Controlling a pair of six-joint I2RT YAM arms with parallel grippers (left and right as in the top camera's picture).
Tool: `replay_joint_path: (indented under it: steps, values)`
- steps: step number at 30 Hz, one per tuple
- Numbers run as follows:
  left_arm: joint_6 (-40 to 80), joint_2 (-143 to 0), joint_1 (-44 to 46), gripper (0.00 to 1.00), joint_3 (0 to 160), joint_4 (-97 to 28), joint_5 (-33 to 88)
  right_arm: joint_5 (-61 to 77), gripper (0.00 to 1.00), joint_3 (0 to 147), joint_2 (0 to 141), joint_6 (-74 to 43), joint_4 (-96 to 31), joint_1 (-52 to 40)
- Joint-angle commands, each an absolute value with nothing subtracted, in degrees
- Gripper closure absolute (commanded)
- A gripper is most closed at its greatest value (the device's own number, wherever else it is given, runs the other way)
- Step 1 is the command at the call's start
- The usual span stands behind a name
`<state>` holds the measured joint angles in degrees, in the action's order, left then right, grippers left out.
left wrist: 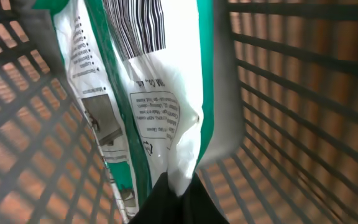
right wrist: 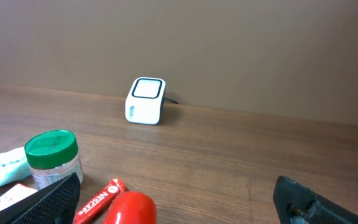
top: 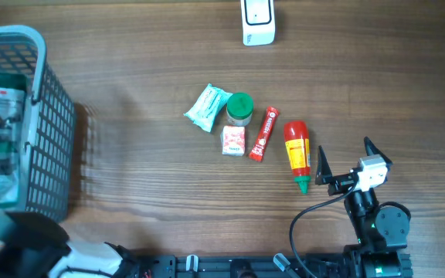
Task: Scan the item barcode
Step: 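Reach the left gripper into the basket and grasp the green-white 3M bag, then lift the 3M bag out and lay it left of the jar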
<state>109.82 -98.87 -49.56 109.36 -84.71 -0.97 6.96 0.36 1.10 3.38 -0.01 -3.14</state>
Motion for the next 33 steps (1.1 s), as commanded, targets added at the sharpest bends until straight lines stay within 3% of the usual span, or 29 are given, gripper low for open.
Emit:
replay_joint_path:
  steps: [1, 13, 20, 24, 29, 33]
  values:
    - [109.75, -91.72, -49.34, 0.96, 110.00, -84.44, -2.46, 6.00, 0.00, 0.30, 0.80, 4.36, 0.27, -3.31]
    - [109.73, -72.40, -46.28, 0.96, 110.00, -76.77, -4.58, 6.00, 0.00, 0.30, 0.80, 4.36, 0.27, -3.31]
    - [110.06, -69.43, -32.71, 0.96, 110.00, -73.82, -4.62, 6.00, 0.01, 0.30, 0.82, 4.38, 0.30, -3.31]
    - [116.09, -70.52, -25.63, 0.96, 110.00, -73.56, -4.64, 6.00, 0.00, 0.30, 0.82, 4.36, 0.30, -3.31]
    - [125.05, -73.38, -16.95, 0.96, 110.00, -77.65, -4.60, 6.00, 0.00, 0.30, 0.82, 4.38, 0.30, -3.31]
    - [124.99, -78.37, -8.99, 0.96, 109.93, -81.06, -4.60, 6.00, 0.00, 0.30, 0.82, 4.38, 0.30, -3.31]
